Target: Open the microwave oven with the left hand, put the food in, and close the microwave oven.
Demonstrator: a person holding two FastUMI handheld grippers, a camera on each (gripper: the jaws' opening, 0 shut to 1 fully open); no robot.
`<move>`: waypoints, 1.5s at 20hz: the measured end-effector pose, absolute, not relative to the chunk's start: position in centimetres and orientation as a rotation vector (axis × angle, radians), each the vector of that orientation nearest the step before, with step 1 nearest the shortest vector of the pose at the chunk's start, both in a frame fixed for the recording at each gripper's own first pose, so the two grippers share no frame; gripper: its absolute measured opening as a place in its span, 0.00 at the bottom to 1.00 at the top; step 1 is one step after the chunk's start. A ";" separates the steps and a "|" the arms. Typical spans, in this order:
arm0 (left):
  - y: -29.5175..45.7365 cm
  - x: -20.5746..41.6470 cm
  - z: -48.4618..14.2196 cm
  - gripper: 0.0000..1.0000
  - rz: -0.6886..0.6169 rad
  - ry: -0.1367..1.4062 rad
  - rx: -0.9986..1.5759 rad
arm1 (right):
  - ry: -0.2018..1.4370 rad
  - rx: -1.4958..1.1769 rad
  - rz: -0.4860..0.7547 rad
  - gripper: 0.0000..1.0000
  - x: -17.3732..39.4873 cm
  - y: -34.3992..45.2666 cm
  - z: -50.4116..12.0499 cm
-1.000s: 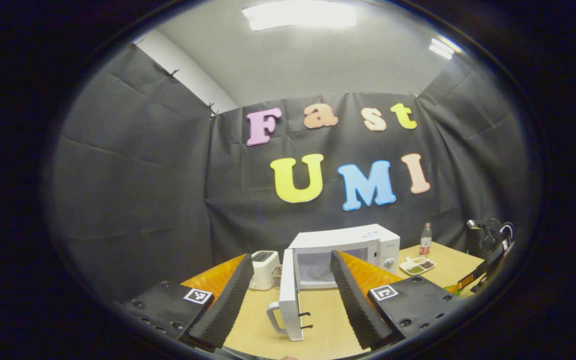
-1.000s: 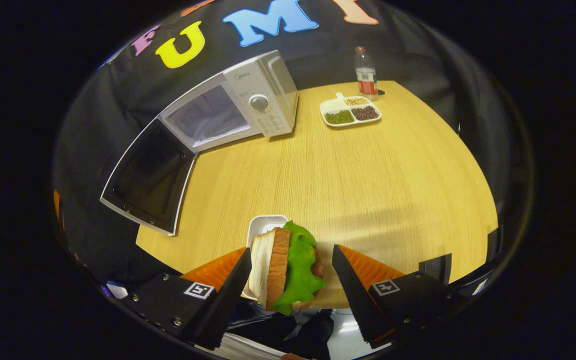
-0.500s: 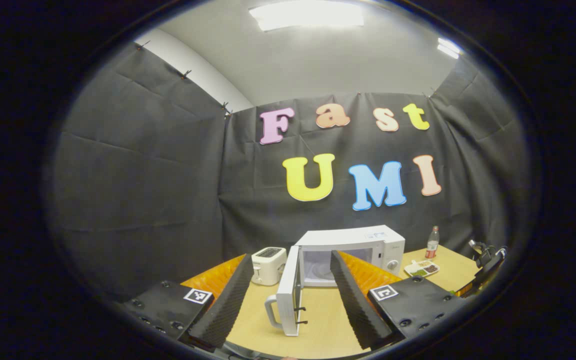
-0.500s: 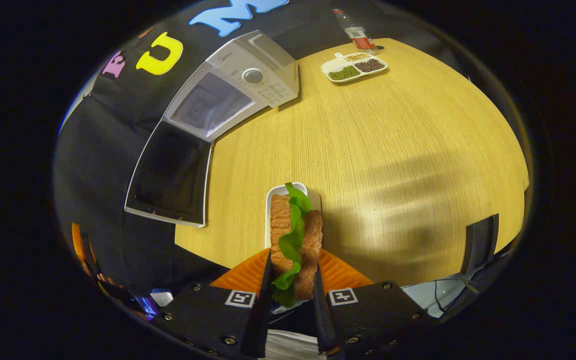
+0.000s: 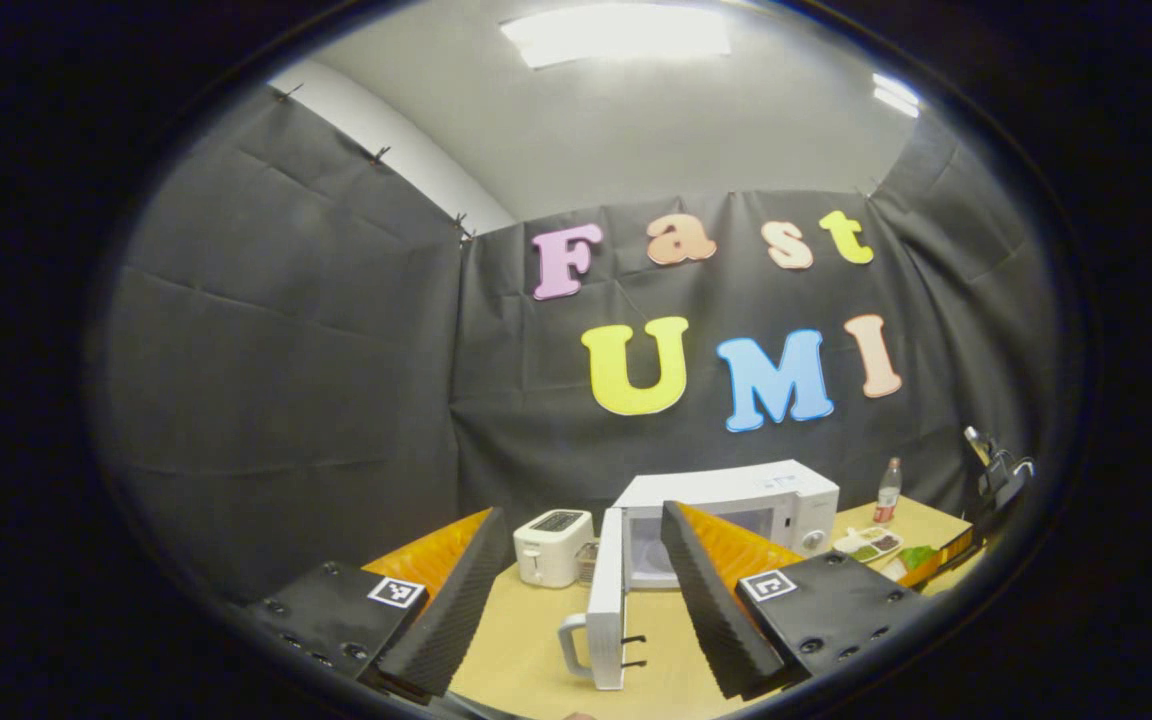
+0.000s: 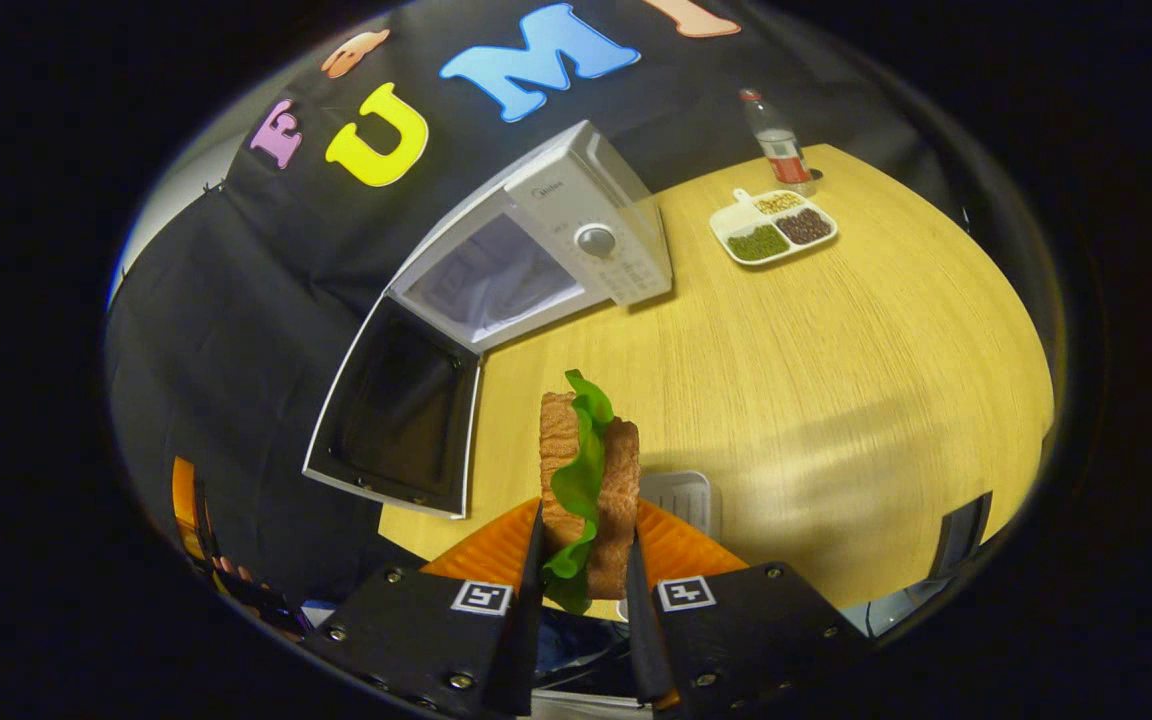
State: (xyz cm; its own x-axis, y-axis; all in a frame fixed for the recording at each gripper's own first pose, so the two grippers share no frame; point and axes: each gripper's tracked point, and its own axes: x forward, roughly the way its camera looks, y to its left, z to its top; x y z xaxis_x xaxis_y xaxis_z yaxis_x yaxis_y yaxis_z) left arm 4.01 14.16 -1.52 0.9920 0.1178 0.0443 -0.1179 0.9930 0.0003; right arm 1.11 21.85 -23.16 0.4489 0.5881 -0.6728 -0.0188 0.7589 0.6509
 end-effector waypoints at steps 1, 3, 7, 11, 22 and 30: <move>14.8 4.9 -1.9 1.00 0.110 -0.037 -0.004 | 1.028 0.639 0.403 0.39 2.0 23.2 -22.6; 16.2 6.6 -1.9 1.00 0.096 -0.042 -0.006 | 0.974 0.671 0.408 0.38 4.1 25.8 -21.7; 19.0 9.3 -2.4 1.00 0.080 -0.048 -0.002 | 0.890 0.741 0.386 0.39 8.1 30.5 -20.9; 22.0 11.3 -3.4 0.99 0.090 -0.031 0.006 | 0.814 0.806 0.353 0.38 12.0 34.5 -21.2; 29.1 15.2 -6.1 1.00 0.129 0.025 0.000 | 0.609 0.814 0.250 0.38 22.6 41.8 -24.0; 32.4 15.8 -7.4 1.00 0.183 0.076 0.048 | 0.519 0.746 0.174 0.38 29.7 44.4 -27.6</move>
State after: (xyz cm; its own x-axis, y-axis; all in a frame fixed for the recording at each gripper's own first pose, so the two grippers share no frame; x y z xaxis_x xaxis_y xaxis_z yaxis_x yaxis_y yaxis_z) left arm 15.80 32.42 -7.41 0.9804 0.1840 -0.0709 -0.1803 0.9821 0.0549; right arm 29.69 44.40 -27.61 0.8607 0.3300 -0.3876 0.0304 0.7268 0.6862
